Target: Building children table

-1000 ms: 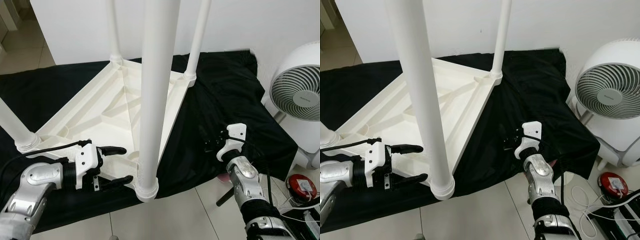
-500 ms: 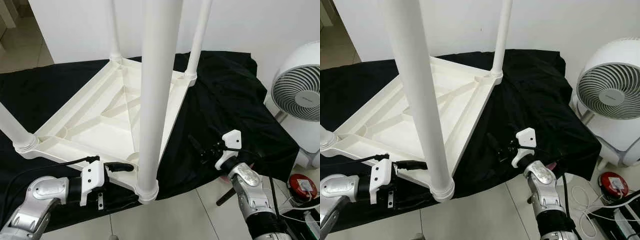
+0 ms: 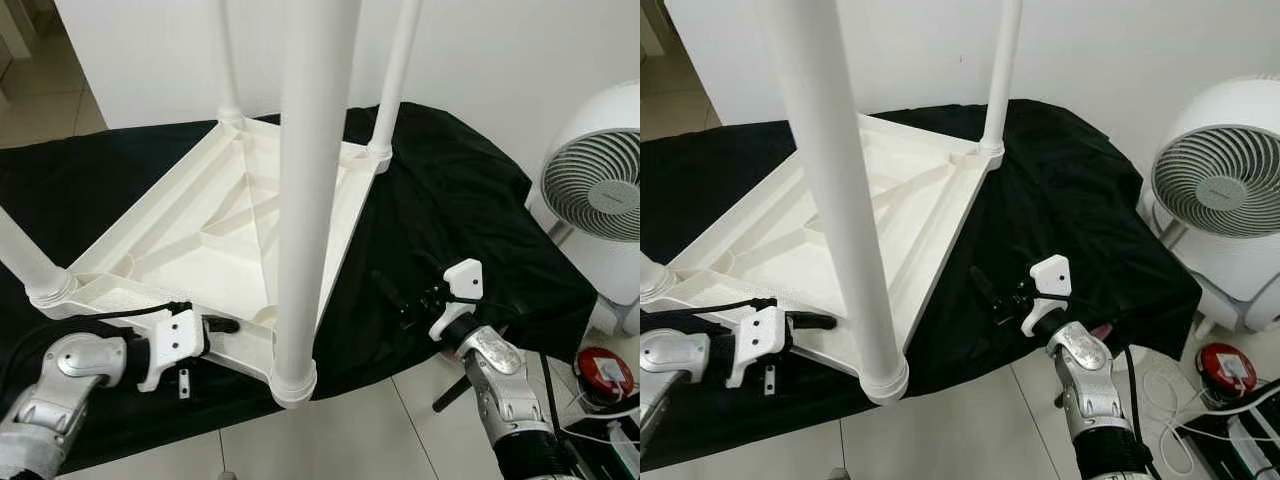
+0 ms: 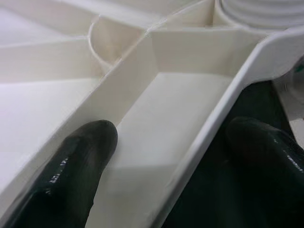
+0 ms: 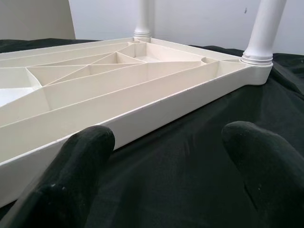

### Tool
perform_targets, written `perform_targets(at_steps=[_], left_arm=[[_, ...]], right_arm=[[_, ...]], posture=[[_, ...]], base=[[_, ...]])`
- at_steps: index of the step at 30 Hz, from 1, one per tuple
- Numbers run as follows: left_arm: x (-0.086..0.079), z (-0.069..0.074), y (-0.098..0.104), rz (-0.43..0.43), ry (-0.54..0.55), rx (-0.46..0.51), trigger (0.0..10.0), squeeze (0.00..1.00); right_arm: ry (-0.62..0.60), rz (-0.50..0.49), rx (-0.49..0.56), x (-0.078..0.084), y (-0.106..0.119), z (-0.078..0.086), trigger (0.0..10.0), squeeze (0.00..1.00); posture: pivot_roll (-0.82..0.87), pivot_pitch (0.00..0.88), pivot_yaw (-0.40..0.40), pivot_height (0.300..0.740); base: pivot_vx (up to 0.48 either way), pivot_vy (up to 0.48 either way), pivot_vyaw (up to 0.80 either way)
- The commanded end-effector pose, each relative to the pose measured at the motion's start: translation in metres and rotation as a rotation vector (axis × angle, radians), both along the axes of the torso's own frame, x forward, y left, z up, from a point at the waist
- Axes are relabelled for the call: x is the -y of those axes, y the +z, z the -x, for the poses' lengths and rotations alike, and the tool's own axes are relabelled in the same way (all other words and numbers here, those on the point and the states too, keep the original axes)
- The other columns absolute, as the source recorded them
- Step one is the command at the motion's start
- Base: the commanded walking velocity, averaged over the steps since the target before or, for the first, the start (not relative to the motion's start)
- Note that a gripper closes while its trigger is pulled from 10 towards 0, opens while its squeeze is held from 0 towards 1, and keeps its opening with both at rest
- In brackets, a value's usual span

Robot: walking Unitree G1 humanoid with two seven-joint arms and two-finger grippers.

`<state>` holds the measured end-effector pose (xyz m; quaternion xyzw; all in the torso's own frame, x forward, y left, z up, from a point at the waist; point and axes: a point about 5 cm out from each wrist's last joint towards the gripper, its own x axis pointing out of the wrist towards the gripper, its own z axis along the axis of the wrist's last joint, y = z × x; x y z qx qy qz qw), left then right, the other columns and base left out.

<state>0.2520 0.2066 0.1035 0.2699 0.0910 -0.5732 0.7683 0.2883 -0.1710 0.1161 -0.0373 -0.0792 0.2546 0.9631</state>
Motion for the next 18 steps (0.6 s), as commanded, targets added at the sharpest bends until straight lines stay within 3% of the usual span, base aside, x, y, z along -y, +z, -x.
perform_targets(at_steps=[1, 2, 5, 6, 12, 18], left_arm=[[-0.012, -0.008, -0.001, -0.024, 0.165, 0.071, 10.0, 0.00], [-0.014, -0.009, -0.001, -0.024, 0.176, 0.068, 5.1, 0.00], [-0.013, -0.010, 0.001, -0.017, 0.177, 0.072, 5.1, 0.00], [-0.012, -0.010, 0.002, -0.004, 0.173, 0.069, 0.4, 0.00], [-0.002, -0.013, 0.005, 0.037, 0.167, 0.083, 0.0, 0.00], [0.009, -0.018, 0.011, 0.087, 0.187, 0.107, 0.6, 0.00]], right_arm=[[0.004, 0.006, -0.017, -0.001, -0.003, 0.002, 10.0, 0.00], [0.003, 0.007, -0.020, -0.001, -0.003, 0.003, 10.0, 0.00], [0.003, 0.008, -0.021, -0.001, -0.003, 0.003, 10.0, 0.00], [0.002, 0.008, -0.021, -0.001, -0.003, 0.003, 10.0, 0.00], [0.000, 0.010, -0.028, -0.002, -0.004, 0.003, 10.0, 0.00], [-0.006, 0.007, -0.033, -0.002, -0.004, 0.003, 10.0, 0.00]], posture=[[-0.01, 0.000, -0.010, 0.740], [-0.01, 0.000, -0.009, 0.740], [-0.01, 0.000, -0.009, 0.740], [-0.01, 0.000, -0.009, 0.740], [0.00, 0.006, -0.010, 0.740], [0.00, 0.013, -0.010, 0.740]], base=[[0.000, 0.000, 0.00], [0.000, 0.000, 0.00], [0.000, 0.000, 0.00], [0.000, 0.000, 0.00], [0.000, 0.000, 0.00], [0.000, 0.000, 0.00]])
